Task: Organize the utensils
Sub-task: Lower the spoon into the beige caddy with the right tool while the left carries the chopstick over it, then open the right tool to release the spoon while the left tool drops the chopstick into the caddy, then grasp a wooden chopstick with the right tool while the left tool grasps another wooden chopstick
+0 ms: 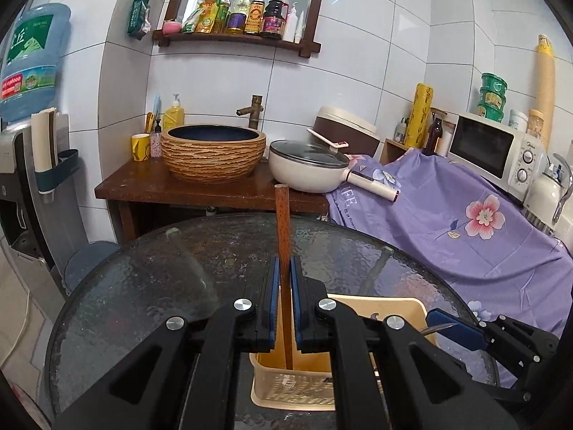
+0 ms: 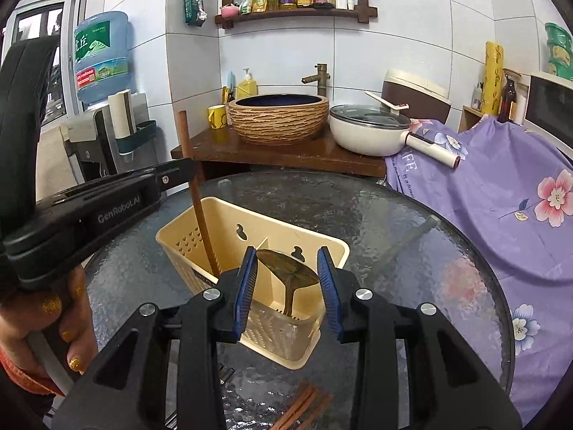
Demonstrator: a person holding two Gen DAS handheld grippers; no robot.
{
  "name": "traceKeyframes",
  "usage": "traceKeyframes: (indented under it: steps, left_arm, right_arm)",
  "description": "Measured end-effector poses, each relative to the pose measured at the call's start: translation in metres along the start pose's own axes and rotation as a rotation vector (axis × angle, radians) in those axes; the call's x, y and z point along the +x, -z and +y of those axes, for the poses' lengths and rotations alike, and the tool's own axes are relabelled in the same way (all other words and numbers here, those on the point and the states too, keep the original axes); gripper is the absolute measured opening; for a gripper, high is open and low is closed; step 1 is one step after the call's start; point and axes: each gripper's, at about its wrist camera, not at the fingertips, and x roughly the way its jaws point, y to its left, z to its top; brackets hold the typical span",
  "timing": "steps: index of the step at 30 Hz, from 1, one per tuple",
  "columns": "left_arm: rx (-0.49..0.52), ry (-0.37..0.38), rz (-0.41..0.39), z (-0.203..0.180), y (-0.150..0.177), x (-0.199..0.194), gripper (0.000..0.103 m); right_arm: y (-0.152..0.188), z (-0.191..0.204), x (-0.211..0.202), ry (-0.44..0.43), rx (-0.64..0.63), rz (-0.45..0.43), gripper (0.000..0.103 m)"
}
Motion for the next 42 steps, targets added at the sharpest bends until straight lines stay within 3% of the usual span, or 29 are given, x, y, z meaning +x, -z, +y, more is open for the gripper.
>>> traceKeyframes:
  steps: [4,7,9,11,15,17,19,24,30,37,42]
  left_arm:
    - [-0.016,0.011,0.009,0.002,-0.001,0.000,0.007]
    - [-0.030,0.019,0.017,0.004,-0.002,0.000,0.010]
    - [-0.031,0.022,0.012,0.005,-0.002,-0.003,0.024]
    - [-0.038,0.031,-0.007,0.006,-0.002,-0.010,0.050]
    - [-0.041,0.058,-0.041,0.006,0.000,-0.033,0.069]
    - [-0.034,0.066,-0.053,0.006,0.006,-0.046,0.087]
    - [-0.017,0.065,-0.039,0.008,0.016,-0.060,0.091]
    - [0.035,0.034,0.062,0.018,0.054,-0.078,0.093]
    - [0.129,-0.087,0.160,0.036,0.118,-0.088,0.090]
    - [0.073,-0.110,0.339,0.069,0.168,-0.073,0.050]
    - [0.060,-0.099,0.358,0.074,0.177,-0.074,0.042]
  right_arm:
    - [0.000,-0.002,0.000,0.011,0.010,-0.011,0.037]
    - [0.000,-0.005,-0.002,0.013,0.025,-0.031,0.050]
    - [0.000,-0.005,-0.007,0.024,0.025,-0.058,0.062]
    - [0.001,-0.005,-0.012,0.032,0.028,-0.081,0.066]
    - [0.006,-0.005,-0.027,0.055,0.032,-0.114,0.068]
    - [0.014,-0.006,-0.036,0.070,0.038,-0.126,0.073]
    - [0.026,-0.007,-0.046,0.094,0.040,-0.117,0.075]
    - [0.078,-0.005,-0.057,0.110,0.011,-0.005,0.075]
    - [0.147,0.006,-0.058,0.192,-0.046,0.133,0.075]
    - [0.182,0.007,-0.051,0.144,0.054,0.252,0.065]
    - [0.189,0.016,-0.047,0.165,0.066,0.289,0.056]
